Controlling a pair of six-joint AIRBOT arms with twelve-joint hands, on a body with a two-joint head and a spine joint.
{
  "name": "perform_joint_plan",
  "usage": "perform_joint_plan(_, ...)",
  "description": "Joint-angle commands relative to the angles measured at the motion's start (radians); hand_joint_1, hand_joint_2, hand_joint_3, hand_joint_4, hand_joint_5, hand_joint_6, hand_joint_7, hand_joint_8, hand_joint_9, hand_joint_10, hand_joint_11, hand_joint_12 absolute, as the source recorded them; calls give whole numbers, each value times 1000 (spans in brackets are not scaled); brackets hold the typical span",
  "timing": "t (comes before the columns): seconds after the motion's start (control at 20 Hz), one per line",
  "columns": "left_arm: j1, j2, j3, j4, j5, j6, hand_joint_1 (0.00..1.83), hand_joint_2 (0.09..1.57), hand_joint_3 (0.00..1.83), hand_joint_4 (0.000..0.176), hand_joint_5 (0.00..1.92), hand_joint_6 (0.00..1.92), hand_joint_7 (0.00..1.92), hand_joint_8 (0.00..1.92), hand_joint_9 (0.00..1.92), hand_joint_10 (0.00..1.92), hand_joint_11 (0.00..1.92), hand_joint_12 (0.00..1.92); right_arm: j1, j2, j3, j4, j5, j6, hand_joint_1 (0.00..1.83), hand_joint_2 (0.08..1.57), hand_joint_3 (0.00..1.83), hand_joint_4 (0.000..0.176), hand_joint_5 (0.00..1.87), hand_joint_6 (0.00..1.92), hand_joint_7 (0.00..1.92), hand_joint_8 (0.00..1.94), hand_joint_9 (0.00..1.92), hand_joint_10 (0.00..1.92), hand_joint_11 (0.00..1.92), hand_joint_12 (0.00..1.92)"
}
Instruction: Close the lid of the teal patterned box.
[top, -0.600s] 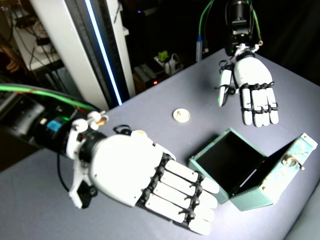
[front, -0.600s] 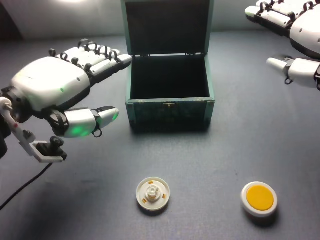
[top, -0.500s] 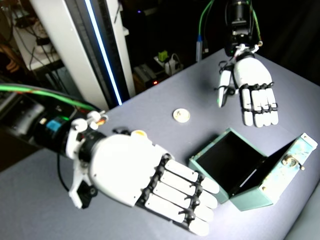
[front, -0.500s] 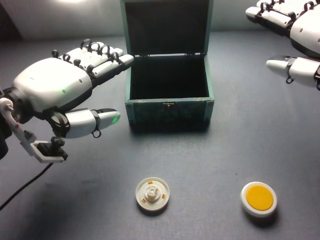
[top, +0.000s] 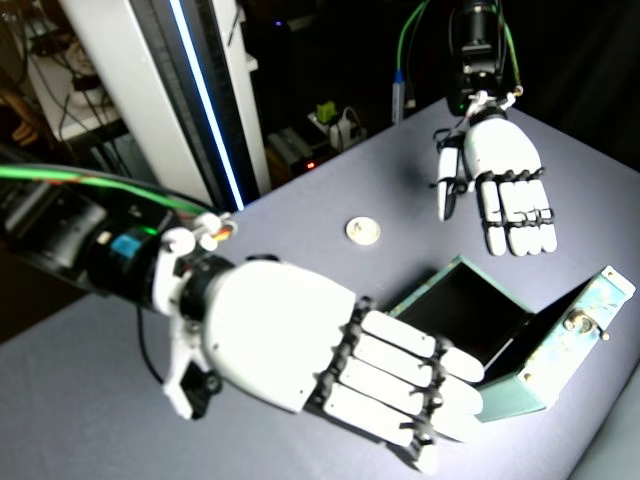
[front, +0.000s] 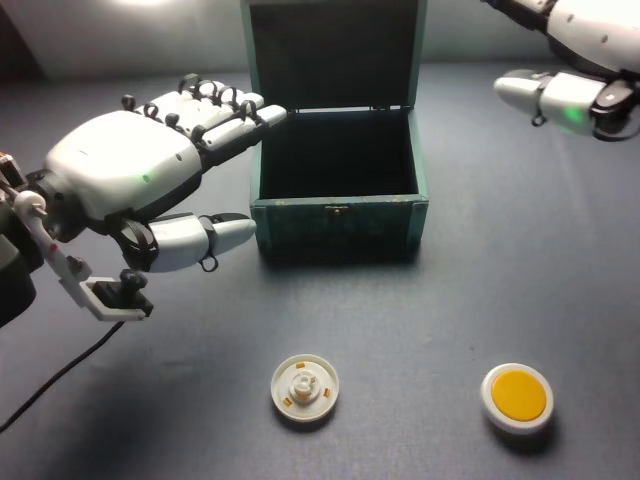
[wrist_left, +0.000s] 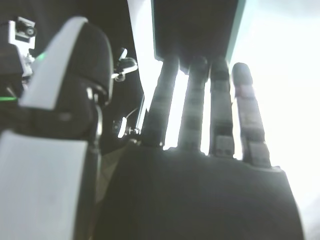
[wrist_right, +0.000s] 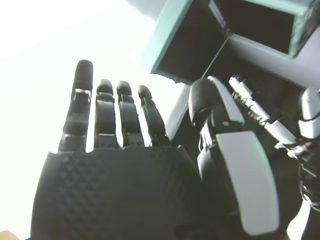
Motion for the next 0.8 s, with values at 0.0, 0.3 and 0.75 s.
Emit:
perform_joint_plan(0.0,-14,1,6,-9,-113,-7,378,1364,3,10,10,4,0,0,0,0,0,0,20,-1,15,-5,126,10,289,1454,0,0,0,0,0,0,58,33,0,1137)
perform_joint_plan(0.3,-35,-29,29,23,-95,-28,347,1384,0,8,1,6,0,0,0,0,0,146,73,-68,106,-5,116,71,278,1415,0,0,0,0,6,1,65,28,0,964)
perform_joint_plan(0.75,-58,-67,63,64,-89,-60,320,1397,1,5,35,10,0,0,0,0,0,0,145,-202,271,49,-43,71,249,1379,0,0,12,4,36,9,69,20,0,1006)
